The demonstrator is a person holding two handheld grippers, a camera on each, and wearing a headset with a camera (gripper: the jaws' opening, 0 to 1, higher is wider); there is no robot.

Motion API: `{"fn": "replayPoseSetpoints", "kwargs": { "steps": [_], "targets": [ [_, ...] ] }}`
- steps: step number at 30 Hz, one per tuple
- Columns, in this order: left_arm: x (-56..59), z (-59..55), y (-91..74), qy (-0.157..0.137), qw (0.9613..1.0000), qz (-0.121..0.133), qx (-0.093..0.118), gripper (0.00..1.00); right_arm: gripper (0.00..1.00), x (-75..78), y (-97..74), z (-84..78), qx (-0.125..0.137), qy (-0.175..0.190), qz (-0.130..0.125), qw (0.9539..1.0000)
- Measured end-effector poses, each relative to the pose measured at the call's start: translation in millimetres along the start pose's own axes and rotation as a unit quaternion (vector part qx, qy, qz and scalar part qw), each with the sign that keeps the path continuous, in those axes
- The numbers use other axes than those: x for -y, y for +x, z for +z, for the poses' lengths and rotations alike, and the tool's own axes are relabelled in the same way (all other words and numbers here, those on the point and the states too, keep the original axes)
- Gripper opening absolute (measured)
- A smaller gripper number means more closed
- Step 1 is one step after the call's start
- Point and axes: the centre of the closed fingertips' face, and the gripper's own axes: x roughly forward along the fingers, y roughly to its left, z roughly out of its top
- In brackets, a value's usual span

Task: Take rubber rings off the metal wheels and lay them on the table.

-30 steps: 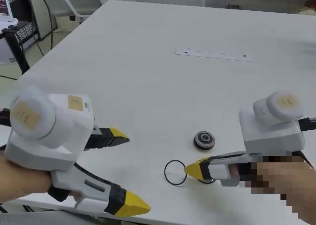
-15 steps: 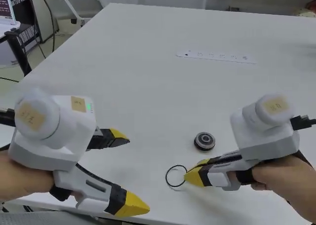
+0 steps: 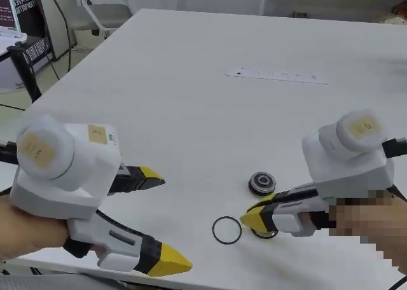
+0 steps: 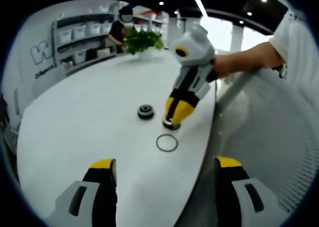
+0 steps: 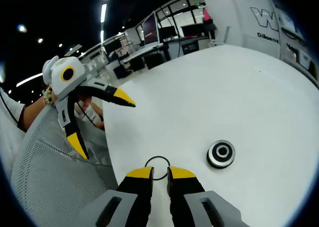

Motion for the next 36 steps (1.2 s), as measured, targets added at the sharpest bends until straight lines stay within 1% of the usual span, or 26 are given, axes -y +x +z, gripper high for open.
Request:
{"fn": "replayPoseSetpoints", "kwargs": {
  "steps": [6,8,9,10,12,14,16,18,19,21,22,26,28,31,34,36],
  "targets": [
    [-2.8,3.6,-1.9,-0.002,0.9999,0.005,0.010,0.81,0.10,6.0,-11.8,12.7,0.031,0.011,-0.006,0.9994],
    [-4.3,7.1,-2.9,-0.006,0.9998,0.007,0.018,0.81,0.11,5.5,-16.9,18.2,0.045,0.012,-0.004,0.9989],
    [-4.5,8.8,-3.6,-0.009,0.9997,0.006,0.021,0.81,0.12,5.5,-20.5,23.8,0.059,0.014,-0.004,0.9981],
    [-4.9,13.4,-5.1,-0.015,0.9994,0.007,0.030,0.81,0.13,5.8,-22.6,26.4,0.066,0.016,-0.004,0.9977],
    [-7.0,24.5,-8.5,-0.021,0.9983,0.011,0.053,0.81,0.13,6.7,-28.2,35.3,0.089,0.023,-0.005,0.9958],
    [-8.8,31.7,-12.3,-0.020,0.9979,0.016,0.059,0.82,0.14,7.4,-33.1,41.1,0.106,0.034,-0.002,0.9938],
    [-8.3,40.9,-15.6,-0.018,0.9974,0.017,0.067,0.82,0.15,8.2,-37.8,43.9,0.118,0.034,-0.002,0.9925],
    [-6.5,50.1,-18.2,-0.017,0.9968,0.013,0.076,0.82,0.16,8.9,-40.5,44.4,0.119,0.037,-0.002,0.9921],
    [-5.6,58.0,-19.8,-0.014,0.9963,0.012,0.085,0.82,0.16,9.1,-41.9,45.3,0.123,0.036,-0.004,0.9918],
    [-4.6,68.2,-20.9,-0.004,0.9955,0.011,0.094,0.82,0.16,11.2,-44.3,48.1,0.130,0.035,-0.009,0.9909],
    [-3.5,75.3,-21.1,0.002,0.9951,0.009,0.098,0.82,0.17,11.7,-45.0,48.7,0.131,0.035,-0.009,0.9907],
    [-1.7,95.9,-18.2,0.032,0.9944,0.004,0.101,0.82,0.18,20.9,-49.9,50.7,0.137,0.038,-0.026,0.9895],
    [-0.7,112.0,-14.2,0.049,0.9929,-0.002,0.108,0.82,0.18,26.0,-53.5,51.6,0.142,0.044,-0.032,0.9883],
    [-0.7,127.7,-6.5,0.068,0.9911,-0.009,0.114,0.81,0.19,31.5,-58.1,52.4,0.149,0.048,-0.042,0.9867],
    [-2.6,136.4,5.6,0.081,0.9905,-0.014,0.110,0.80,0.19,36.4,-61.3,52.7,0.155,0.055,-0.049,0.9852],
    [-0.6,139.3,12.6,0.092,0.9897,-0.025,0.107,0.78,0.19,38.1,-62.0,52.6,0.155,0.055,-0.052,0.9850]
  ]
}}
